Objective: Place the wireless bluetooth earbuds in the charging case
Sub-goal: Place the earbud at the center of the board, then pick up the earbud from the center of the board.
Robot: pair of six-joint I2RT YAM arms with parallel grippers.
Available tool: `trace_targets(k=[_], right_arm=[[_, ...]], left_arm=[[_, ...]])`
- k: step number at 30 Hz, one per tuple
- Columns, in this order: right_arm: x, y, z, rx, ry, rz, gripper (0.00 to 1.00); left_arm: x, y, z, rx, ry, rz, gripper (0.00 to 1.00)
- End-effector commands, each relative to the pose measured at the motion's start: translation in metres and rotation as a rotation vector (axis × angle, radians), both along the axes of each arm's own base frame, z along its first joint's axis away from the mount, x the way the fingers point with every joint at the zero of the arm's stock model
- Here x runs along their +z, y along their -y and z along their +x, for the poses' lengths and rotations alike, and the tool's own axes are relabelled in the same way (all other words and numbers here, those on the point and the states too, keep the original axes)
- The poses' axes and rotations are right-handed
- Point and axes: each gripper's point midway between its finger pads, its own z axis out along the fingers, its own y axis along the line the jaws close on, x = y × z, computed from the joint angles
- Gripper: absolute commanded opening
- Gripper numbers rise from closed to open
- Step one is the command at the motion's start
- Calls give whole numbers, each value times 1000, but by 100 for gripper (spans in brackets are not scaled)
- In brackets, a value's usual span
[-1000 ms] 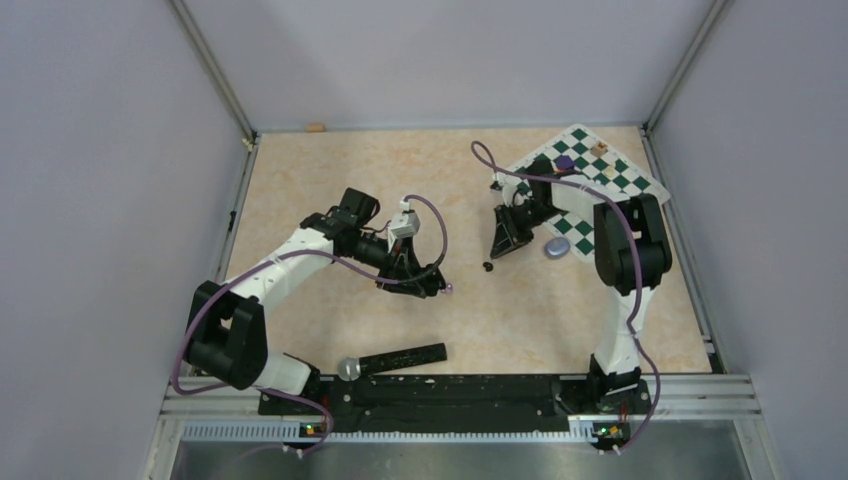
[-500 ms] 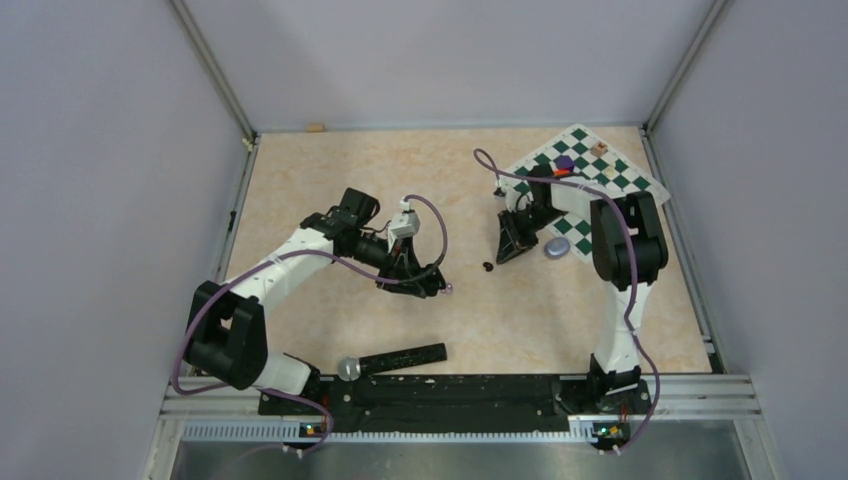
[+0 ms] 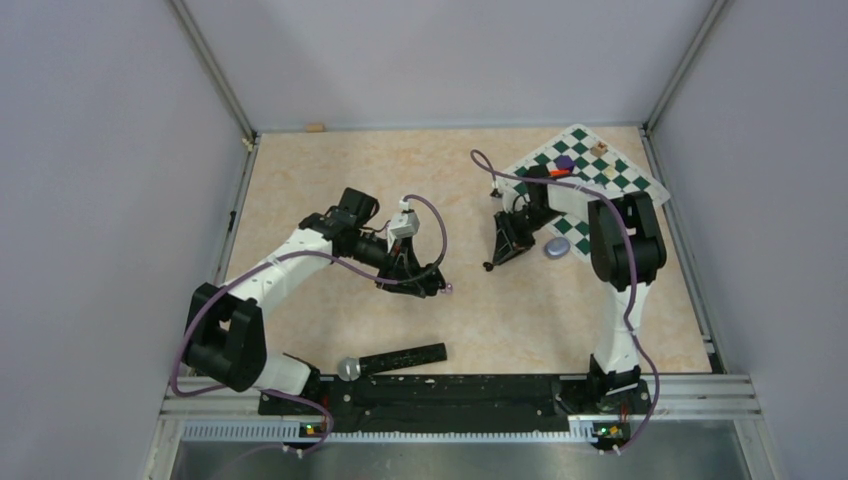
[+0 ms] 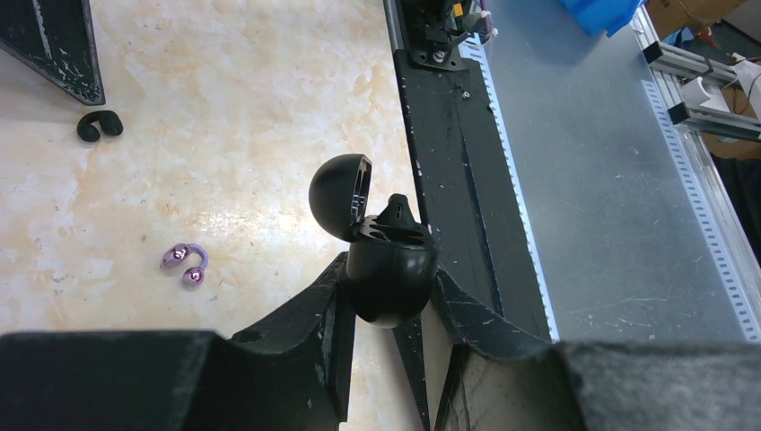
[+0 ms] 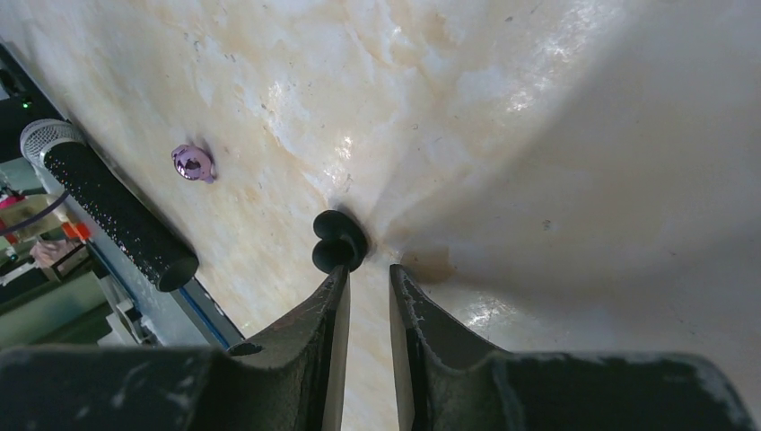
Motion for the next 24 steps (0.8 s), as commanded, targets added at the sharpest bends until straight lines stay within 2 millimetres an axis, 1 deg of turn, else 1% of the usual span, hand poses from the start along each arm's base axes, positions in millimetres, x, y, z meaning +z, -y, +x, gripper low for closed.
trace_targets(k=[1,13,24], right_arm=[[-13,-2,1,19,7,-43,24],[-20,-4,0,21,9,-66,19],[-21,-10,-3,34,1,-56,20]], left_arm=[[14,2,-1,-13,52,-40,0],[14,2,-1,-14,51,-41,0],[14,2,-1,-14,52,-41,0]])
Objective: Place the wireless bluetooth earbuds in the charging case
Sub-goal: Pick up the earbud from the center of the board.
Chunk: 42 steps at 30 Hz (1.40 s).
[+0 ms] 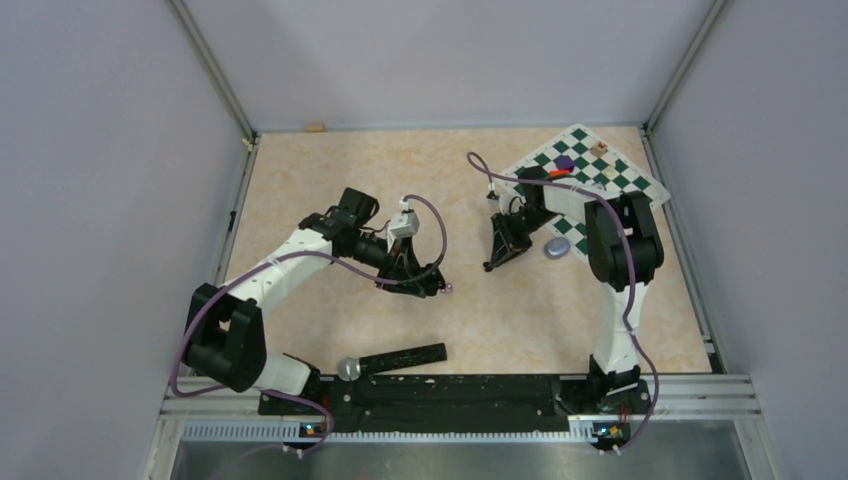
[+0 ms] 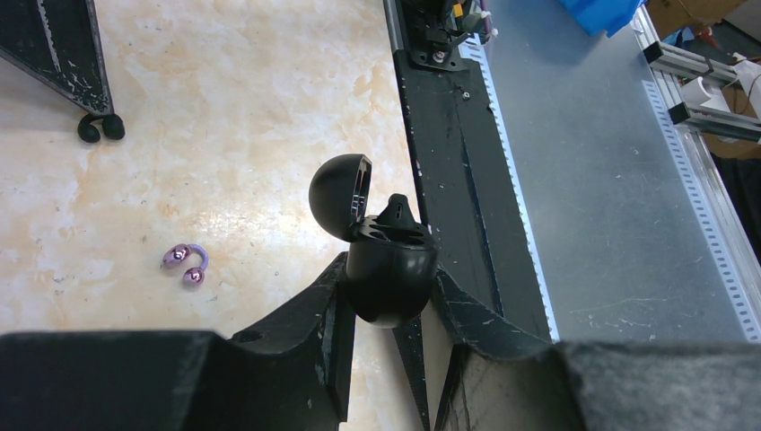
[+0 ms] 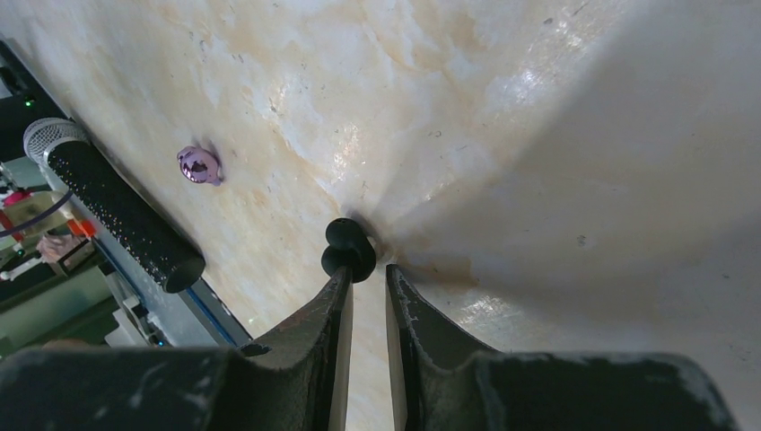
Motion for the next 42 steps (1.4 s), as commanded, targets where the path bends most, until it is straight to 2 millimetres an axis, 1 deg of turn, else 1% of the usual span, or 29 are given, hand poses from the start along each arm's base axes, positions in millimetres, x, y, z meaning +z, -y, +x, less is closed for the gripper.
trace_targets(k=[1,7,12,15,17,20,22,25,30,32,37,42], right_arm=[[-19,-3,3,28,18,-41,19],[-16,-10,1,26,-5,6,19],[-9,-17,1,29,-6,54,14],[-1,-20,3,35,14,86,11],[9,-22,5,39,43,101,9],[31,-25,9,51,104,144,4],[47,-27,10,59,149,179,2],[66,-30,10,75,208,220,0],[82,-32,8,91,257,255,0],[98,-34,7,107,298,284,0],[149,-35,3,137,481,345,0],[197,-42,-14,157,639,444,0]], left_arm=[[13,2,-1,-14,48,-39,0],[13,2,-1,-14,49,-40,0],[13,2,0,-13,49,-38,0],[13,2,0,-13,47,-39,0],[12,2,-1,-14,46,-38,0],[13,2,0,-14,45,-40,0],[12,2,0,-14,41,-38,0],[12,3,0,-14,37,-37,0],[12,3,0,-12,35,-36,0],[12,3,1,-10,37,-34,0],[10,3,3,-5,35,-22,0],[7,5,10,25,30,-6,0]])
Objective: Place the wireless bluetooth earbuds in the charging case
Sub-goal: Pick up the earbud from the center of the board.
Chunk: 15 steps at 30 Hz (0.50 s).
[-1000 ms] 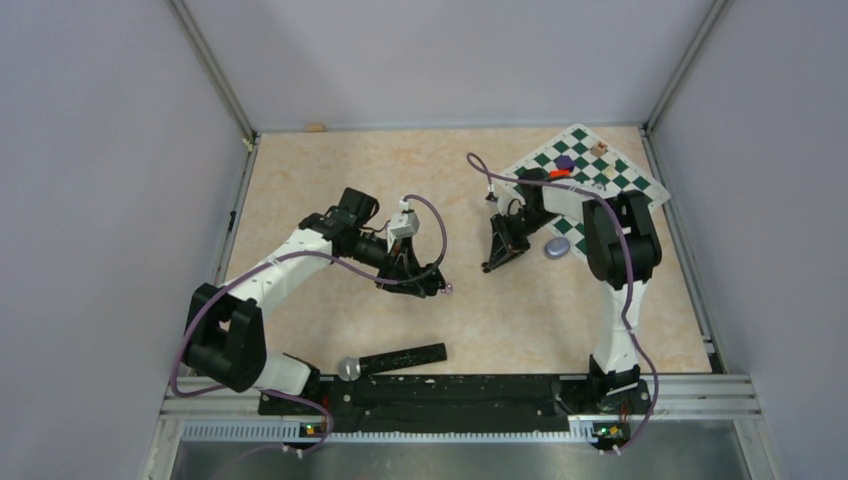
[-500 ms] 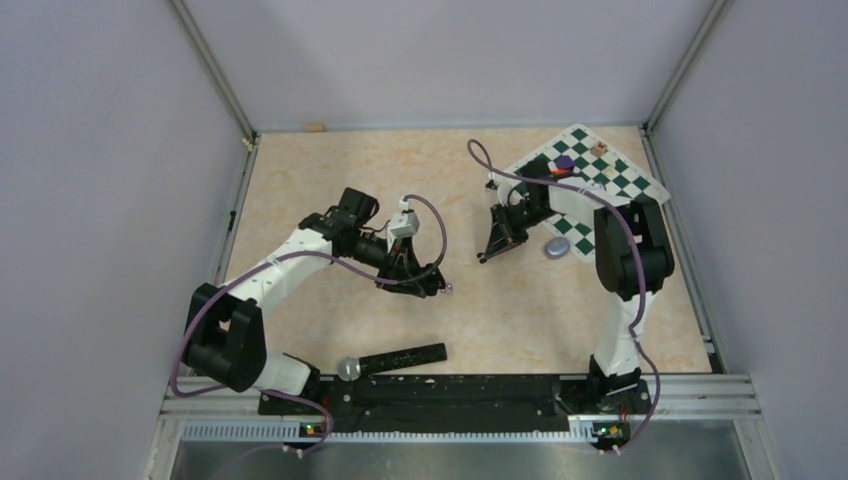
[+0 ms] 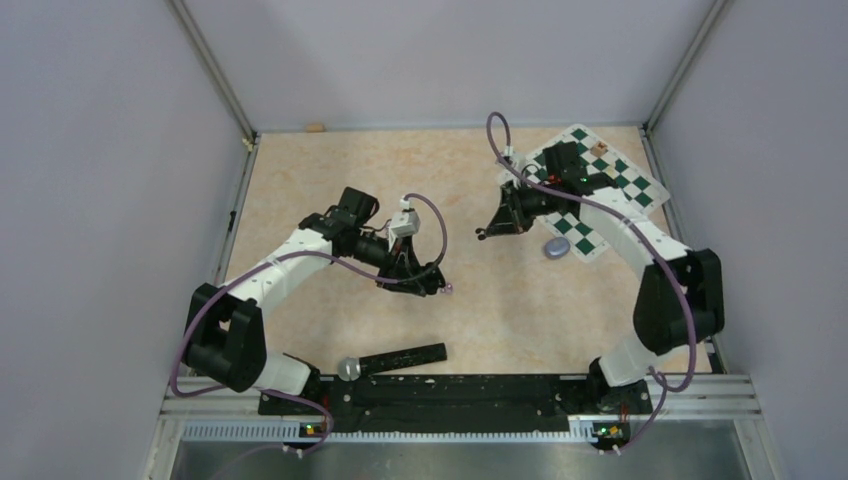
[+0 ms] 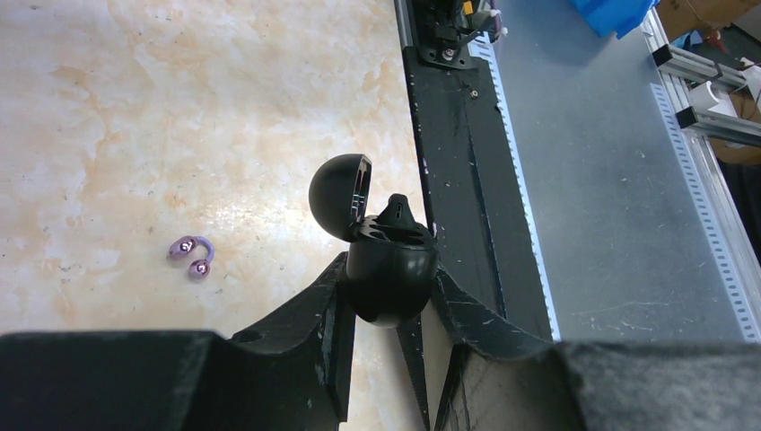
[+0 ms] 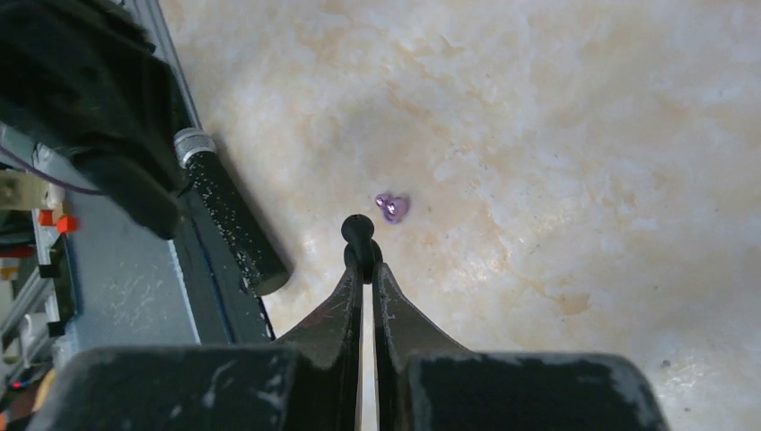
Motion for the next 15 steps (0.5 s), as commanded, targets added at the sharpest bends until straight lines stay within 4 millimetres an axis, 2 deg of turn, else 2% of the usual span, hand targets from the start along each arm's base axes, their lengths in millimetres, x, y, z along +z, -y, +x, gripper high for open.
trace_targets(k=[1,4,7,15], right_arm=[[65,-17,-13,64,222,145,0],[83,-25,-26,89,280,178,0],[92,-33,-36,105,332,172,0],[88,-58,-59,194,324,176,0]], left_arm=[[9,5,8,12,36,-21,0],[7,5,11,23,34,-14,0],[3,6,19,68,23,14,0],[-3,8,28,108,10,41,0]])
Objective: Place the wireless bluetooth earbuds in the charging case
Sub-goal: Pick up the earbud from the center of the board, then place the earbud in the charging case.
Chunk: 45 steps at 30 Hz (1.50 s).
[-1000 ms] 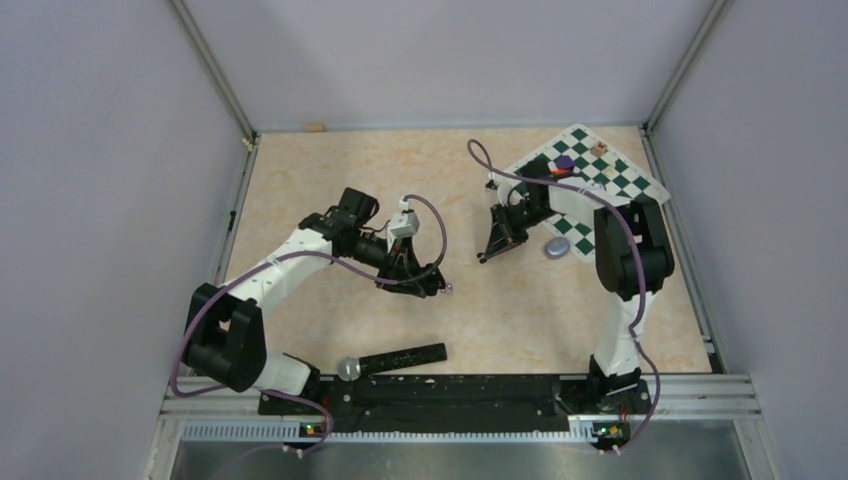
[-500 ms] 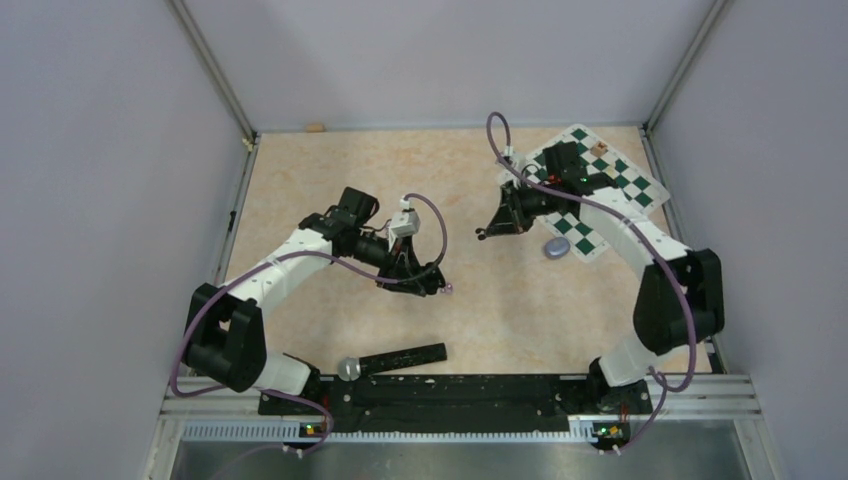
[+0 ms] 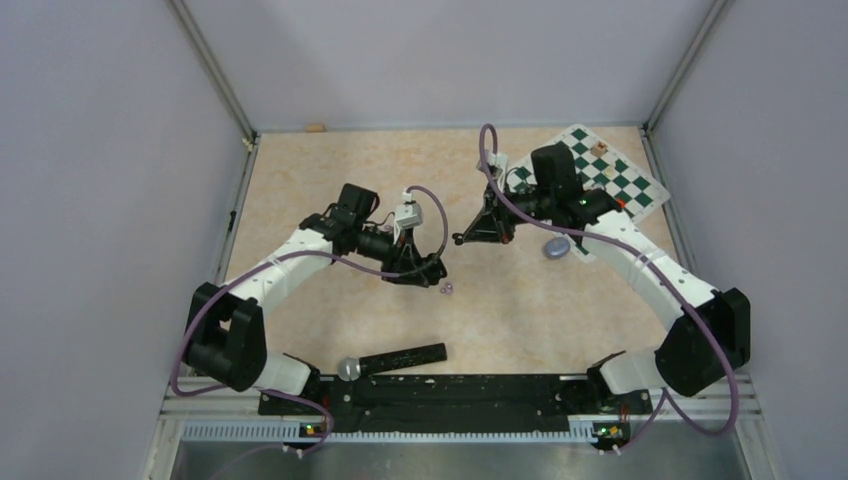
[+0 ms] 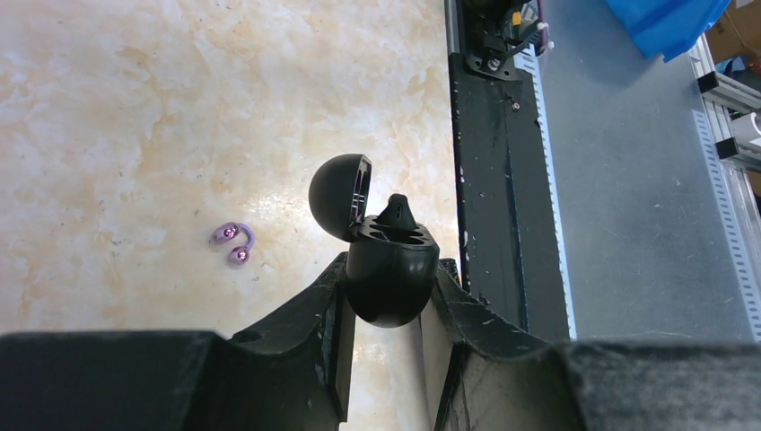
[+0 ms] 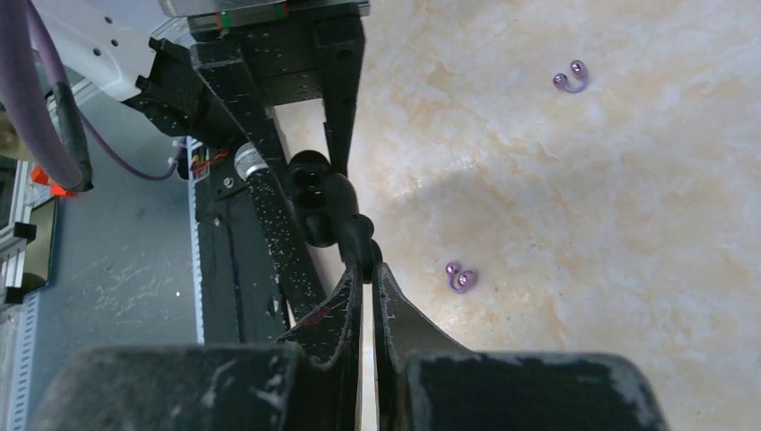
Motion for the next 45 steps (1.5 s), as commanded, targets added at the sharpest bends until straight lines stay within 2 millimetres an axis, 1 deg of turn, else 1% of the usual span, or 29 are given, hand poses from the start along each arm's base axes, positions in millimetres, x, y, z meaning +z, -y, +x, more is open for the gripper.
trace_targets(k=[1,5,8,14,21,26,38,45], right_arm=[[3,-15,-11,52,39,12,0],[0,-22,-22,98,48,5,0],[-2,-27,-26,113,57,-5,0],[-18,-35,-25,121,24,-16,0],[-25,-45,-32,144,0,-7,0],[-26,-50,-37,164,-6,-5,0],[-28,-56,-35,140,-3,-12,0],[-34,-60,-34,132,4,-33,0]], left_arm=[[1,5,7,17,6,-7,0],[-1,5,9,31,2,2,0],[-1,5,9,28,-4,0,0],[0,5,6,14,-5,-15,0],[1,6,4,4,-14,-23,0],[0,6,5,5,-14,-22,0],[0,6,4,1,-22,-24,0],[1,6,2,-7,-26,-31,0]])
